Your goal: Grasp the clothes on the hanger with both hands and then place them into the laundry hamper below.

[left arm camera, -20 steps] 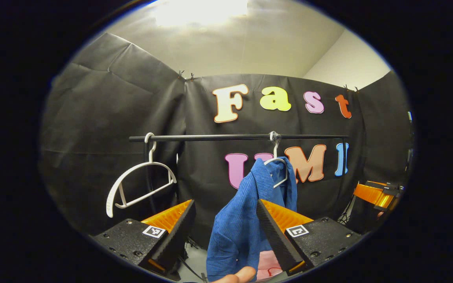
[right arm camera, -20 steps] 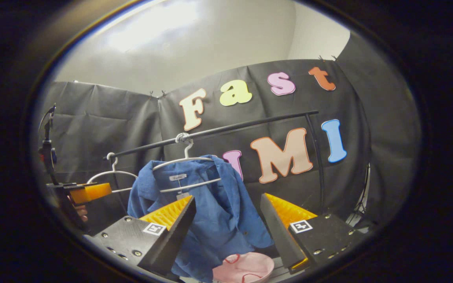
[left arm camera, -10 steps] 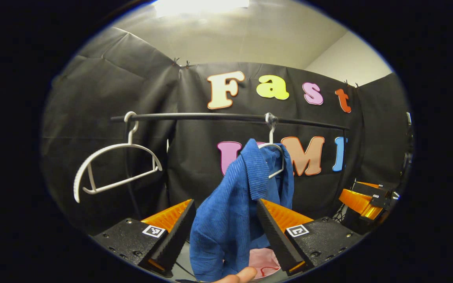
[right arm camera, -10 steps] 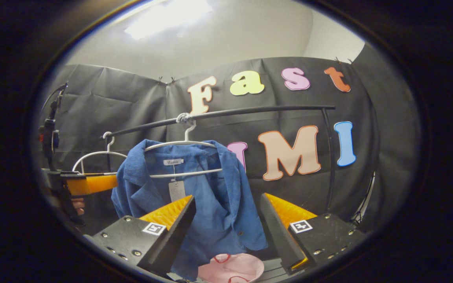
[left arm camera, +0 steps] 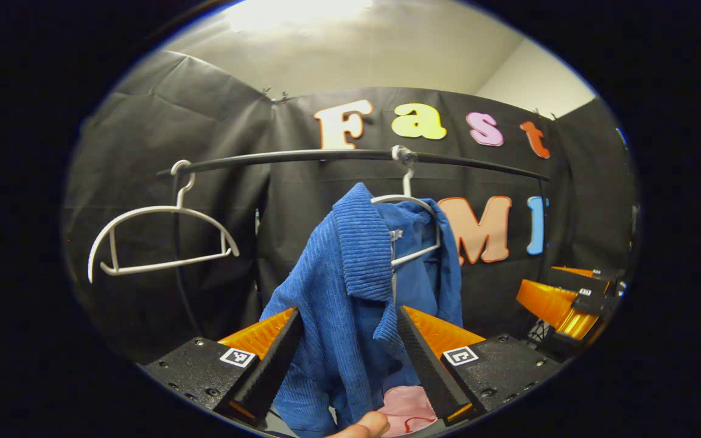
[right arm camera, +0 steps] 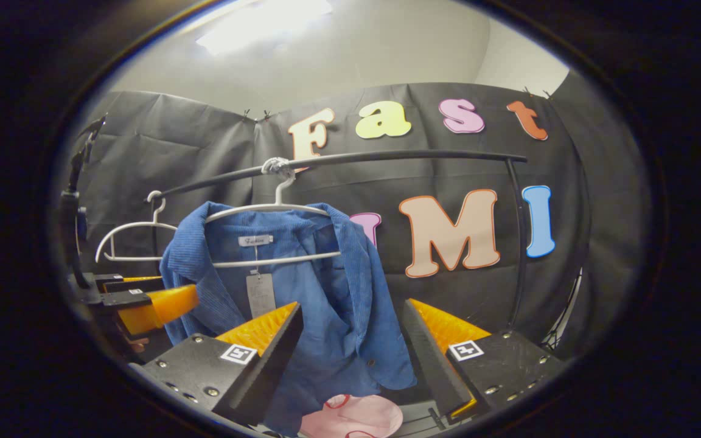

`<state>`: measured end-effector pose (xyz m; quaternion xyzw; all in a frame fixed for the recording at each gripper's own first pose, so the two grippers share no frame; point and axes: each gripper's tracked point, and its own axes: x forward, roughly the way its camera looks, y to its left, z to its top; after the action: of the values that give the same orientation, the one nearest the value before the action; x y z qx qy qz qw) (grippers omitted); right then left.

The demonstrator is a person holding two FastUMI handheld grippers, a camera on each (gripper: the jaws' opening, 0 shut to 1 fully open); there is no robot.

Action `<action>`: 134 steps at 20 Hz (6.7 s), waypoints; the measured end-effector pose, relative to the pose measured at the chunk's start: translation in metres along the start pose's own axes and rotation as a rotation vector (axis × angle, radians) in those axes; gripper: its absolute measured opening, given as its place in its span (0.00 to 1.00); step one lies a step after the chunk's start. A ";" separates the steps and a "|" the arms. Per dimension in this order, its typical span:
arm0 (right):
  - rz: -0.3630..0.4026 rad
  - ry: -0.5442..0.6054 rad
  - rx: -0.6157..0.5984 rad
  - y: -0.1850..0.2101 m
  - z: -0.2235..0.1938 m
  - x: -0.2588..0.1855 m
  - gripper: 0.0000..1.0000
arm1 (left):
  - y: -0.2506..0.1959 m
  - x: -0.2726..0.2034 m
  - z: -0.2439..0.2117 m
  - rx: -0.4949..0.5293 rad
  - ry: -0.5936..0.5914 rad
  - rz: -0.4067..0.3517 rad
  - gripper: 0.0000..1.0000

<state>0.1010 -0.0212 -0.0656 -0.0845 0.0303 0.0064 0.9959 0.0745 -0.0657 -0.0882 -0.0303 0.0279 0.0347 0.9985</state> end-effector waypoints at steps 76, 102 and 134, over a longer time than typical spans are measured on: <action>-0.082 0.015 -0.091 0.003 -0.091 0.248 0.00 | 0.093 -0.006 0.038 0.047 -0.140 -0.433 0.06; -0.066 -0.074 0.024 0.026 -0.121 0.143 0.01 | 0.064 -0.028 -0.075 -0.074 -0.169 -0.457 0.01; -0.081 -0.176 -0.005 0.071 -0.048 0.120 0.00 | 0.125 0.017 0.003 -0.057 -0.128 -0.320 0.00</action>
<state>0.2165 0.0411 -0.1324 -0.0871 -0.0606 -0.0262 0.9940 0.0825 0.0596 -0.0932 -0.0606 -0.0419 -0.1223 0.9898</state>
